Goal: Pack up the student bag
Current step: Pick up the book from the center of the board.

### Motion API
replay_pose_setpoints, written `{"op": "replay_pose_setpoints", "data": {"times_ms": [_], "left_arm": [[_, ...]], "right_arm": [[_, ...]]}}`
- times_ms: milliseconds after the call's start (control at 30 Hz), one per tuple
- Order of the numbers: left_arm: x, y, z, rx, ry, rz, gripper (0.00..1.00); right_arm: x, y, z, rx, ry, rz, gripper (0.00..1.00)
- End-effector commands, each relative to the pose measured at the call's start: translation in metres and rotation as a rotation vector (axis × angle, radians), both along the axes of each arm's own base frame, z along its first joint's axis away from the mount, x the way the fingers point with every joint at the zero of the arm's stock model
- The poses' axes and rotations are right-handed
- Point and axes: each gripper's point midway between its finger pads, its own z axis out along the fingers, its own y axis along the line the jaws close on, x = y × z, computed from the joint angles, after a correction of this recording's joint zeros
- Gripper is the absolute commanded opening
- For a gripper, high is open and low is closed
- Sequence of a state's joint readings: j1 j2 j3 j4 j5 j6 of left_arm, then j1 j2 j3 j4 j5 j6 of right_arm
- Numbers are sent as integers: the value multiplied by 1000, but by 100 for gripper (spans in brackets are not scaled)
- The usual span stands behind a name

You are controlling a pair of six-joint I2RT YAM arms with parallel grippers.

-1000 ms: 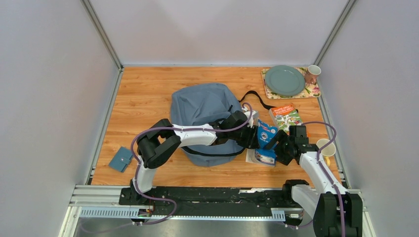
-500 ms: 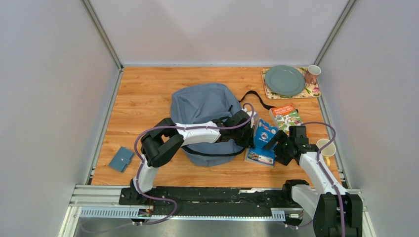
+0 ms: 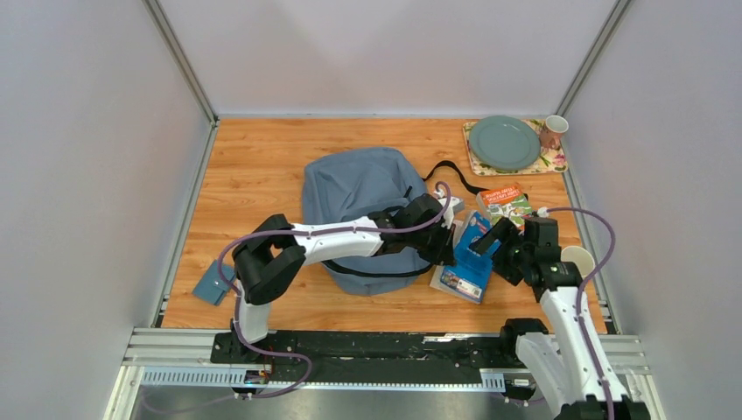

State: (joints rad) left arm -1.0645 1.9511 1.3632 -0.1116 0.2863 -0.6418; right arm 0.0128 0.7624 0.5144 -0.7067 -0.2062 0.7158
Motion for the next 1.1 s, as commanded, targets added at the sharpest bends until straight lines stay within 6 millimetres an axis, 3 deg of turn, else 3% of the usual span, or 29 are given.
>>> {"op": "replay_pose_setpoints", "data": {"times_ms": [0,100,333,500,600,933,1067], "left_arm": [[-7,-10,122,-269,-203,-93,0],[-5,-1,151,-317,-256,-90,0],[18,42,182,-430,-252,-1,0],[15,65,196,-543,-238,-61,0],[6,69,200,-598,-222,-117,0],[-28,78,231,-732,-255,-298,0],[-35,79,236,-764,-255,-350,0]], "right_arm": [[5,-15,59,-83,-164,-38,89],[-2,-24,86,-129,-225,-55,91],[-11,-24,134,-151,-364,-24,91],[-5,17,168,-4,-533,173,91],[-2,37,177,93,-586,254,91],[14,46,145,158,-512,275,91],[12,58,147,225,-537,325,88]]}}
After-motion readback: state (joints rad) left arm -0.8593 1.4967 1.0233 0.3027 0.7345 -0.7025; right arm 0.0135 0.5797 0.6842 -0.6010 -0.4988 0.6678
